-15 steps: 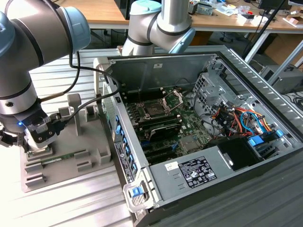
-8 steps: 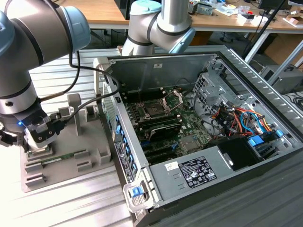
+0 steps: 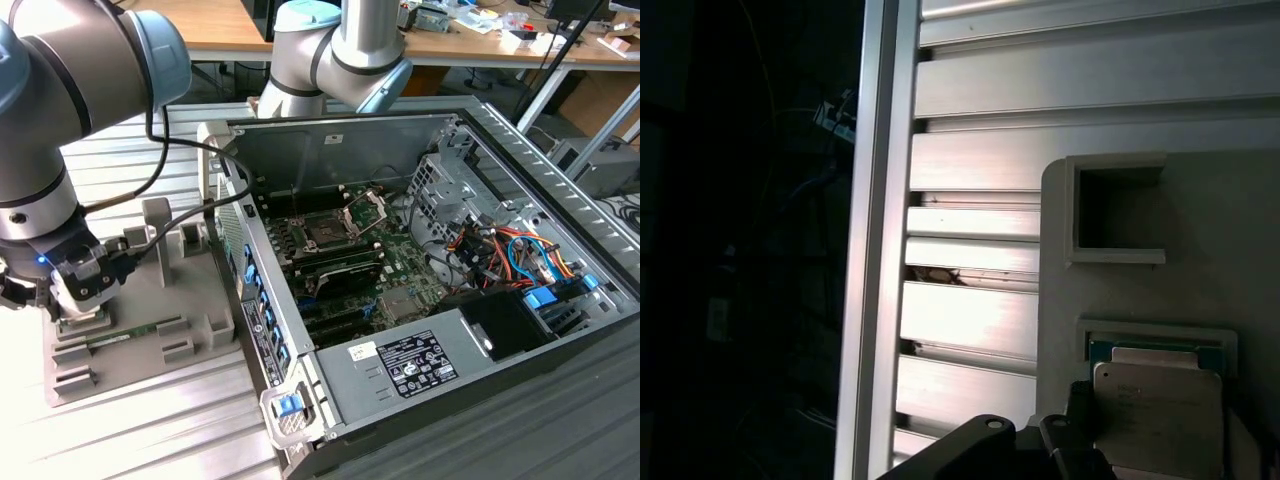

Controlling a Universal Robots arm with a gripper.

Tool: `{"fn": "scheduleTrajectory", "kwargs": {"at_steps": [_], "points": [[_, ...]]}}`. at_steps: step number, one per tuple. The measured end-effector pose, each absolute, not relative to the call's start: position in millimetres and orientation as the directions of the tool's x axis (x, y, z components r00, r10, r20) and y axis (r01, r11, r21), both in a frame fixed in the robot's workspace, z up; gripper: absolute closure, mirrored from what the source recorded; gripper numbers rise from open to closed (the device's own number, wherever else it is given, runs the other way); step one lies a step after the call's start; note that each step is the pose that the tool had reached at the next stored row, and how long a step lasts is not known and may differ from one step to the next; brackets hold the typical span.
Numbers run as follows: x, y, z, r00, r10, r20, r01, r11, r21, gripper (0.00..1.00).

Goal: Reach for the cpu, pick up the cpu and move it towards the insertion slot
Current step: 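Pick up the cpu and move it towards the insertion slot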

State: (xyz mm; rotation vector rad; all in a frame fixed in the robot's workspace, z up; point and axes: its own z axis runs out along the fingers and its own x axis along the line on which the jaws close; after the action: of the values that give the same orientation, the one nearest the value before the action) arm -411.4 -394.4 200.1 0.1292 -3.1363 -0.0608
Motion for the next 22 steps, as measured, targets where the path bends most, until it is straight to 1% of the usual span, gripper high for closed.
{"fn": "scheduleTrajectory", "kwargs": {"at_steps": [22], "points": [[-411.4, -394.4, 205.7, -0.997, -0.082, 0.0, -0.082, 0.996, 0.039, 0.45]]}}
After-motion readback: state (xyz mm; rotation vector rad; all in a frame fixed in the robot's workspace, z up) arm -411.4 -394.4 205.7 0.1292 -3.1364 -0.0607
